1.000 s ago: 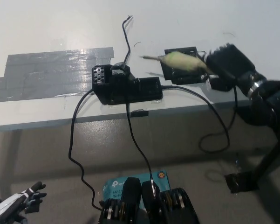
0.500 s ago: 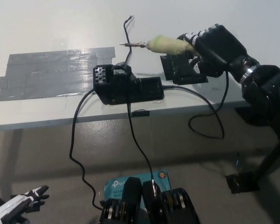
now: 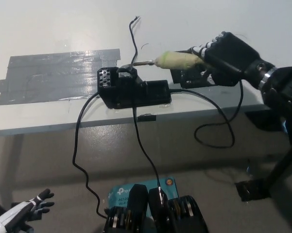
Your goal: The robot uses its right hand to grab and lift the soldering gun kept on the middle of the table and puts it in its base
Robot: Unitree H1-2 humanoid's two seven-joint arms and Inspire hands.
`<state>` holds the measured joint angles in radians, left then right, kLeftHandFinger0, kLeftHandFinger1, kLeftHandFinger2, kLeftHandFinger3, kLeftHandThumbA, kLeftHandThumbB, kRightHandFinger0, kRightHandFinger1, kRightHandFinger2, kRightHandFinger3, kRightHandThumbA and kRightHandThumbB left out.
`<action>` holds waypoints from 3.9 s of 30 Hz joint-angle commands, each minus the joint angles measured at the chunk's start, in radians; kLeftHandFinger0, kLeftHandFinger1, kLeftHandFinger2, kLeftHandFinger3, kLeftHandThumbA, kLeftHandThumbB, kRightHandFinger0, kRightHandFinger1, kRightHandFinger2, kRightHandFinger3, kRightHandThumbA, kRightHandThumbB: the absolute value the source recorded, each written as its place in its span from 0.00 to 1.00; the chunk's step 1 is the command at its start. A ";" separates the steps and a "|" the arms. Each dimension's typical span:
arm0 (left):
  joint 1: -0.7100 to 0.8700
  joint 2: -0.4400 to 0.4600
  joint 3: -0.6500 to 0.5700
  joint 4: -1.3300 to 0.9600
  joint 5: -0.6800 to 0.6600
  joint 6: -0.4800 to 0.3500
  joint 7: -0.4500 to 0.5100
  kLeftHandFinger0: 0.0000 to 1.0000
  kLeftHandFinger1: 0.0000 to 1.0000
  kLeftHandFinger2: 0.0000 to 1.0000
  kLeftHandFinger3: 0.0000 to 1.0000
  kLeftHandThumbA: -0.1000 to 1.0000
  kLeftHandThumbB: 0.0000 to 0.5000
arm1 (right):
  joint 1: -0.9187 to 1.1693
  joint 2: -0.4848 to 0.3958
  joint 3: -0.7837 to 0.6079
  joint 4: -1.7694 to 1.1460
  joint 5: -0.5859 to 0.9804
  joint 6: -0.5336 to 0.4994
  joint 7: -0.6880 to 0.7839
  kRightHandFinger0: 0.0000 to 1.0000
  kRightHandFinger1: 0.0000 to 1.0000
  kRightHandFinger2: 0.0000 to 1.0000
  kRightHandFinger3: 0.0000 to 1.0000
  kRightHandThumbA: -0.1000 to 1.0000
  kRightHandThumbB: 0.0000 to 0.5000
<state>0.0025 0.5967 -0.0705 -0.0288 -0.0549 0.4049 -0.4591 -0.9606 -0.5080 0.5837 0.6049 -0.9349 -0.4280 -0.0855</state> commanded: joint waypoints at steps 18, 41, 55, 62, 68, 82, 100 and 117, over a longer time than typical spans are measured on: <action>0.008 0.028 -0.013 -0.024 0.020 -0.010 -0.011 1.00 1.00 1.00 1.00 1.00 0.55 | -0.081 -0.014 -0.011 -0.028 -0.039 -0.041 -0.076 0.00 0.00 0.21 0.15 0.00 0.18; 0.019 0.027 -0.006 -0.015 0.002 -0.020 -0.024 1.00 1.00 1.00 1.00 0.96 0.53 | -0.075 0.003 -0.086 -0.075 -0.113 0.020 -0.077 0.00 0.00 0.22 0.38 0.00 0.48; 0.002 0.031 -0.014 -0.025 0.014 -0.006 -0.025 1.00 1.00 1.00 1.00 1.00 0.54 | -0.075 0.011 -0.059 -0.065 -0.105 -0.028 -0.072 0.00 0.00 0.35 0.24 0.00 0.15; -0.005 0.033 -0.018 -0.033 0.023 0.014 -0.021 1.00 1.00 1.00 1.00 1.00 0.51 | -0.061 -0.011 -0.004 -0.034 -0.115 -0.042 -0.116 0.00 0.00 0.21 0.17 0.00 0.25; -0.013 0.033 -0.022 -0.030 0.030 0.002 -0.024 1.00 1.00 1.00 1.00 1.00 0.51 | -0.046 -0.015 0.019 -0.027 -0.129 -0.042 -0.124 0.00 0.00 0.33 0.18 0.00 0.23; -0.025 0.039 -0.033 -0.049 0.044 0.019 -0.029 1.00 1.00 1.00 1.00 1.00 0.51 | -0.050 -0.014 0.027 -0.014 -0.147 -0.034 -0.111 0.00 0.00 0.24 0.23 0.00 0.28; -0.042 0.027 -0.045 -0.038 0.038 0.037 -0.035 1.00 1.00 1.00 1.00 1.00 0.53 | -0.177 0.048 0.092 0.023 -0.139 -0.042 -0.058 0.00 0.00 0.00 0.25 0.00 0.28; -0.088 0.024 -0.103 -0.063 0.072 0.065 -0.032 1.00 1.00 1.00 1.00 1.00 0.54 | -0.229 0.008 0.285 0.134 -0.197 -0.042 -0.140 0.00 0.00 0.00 0.51 0.11 0.55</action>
<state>-0.0642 0.5997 -0.1623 -0.0664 -0.0043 0.4511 -0.4754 -1.1294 -0.4719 0.8523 0.7085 -1.0990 -0.4540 -0.2067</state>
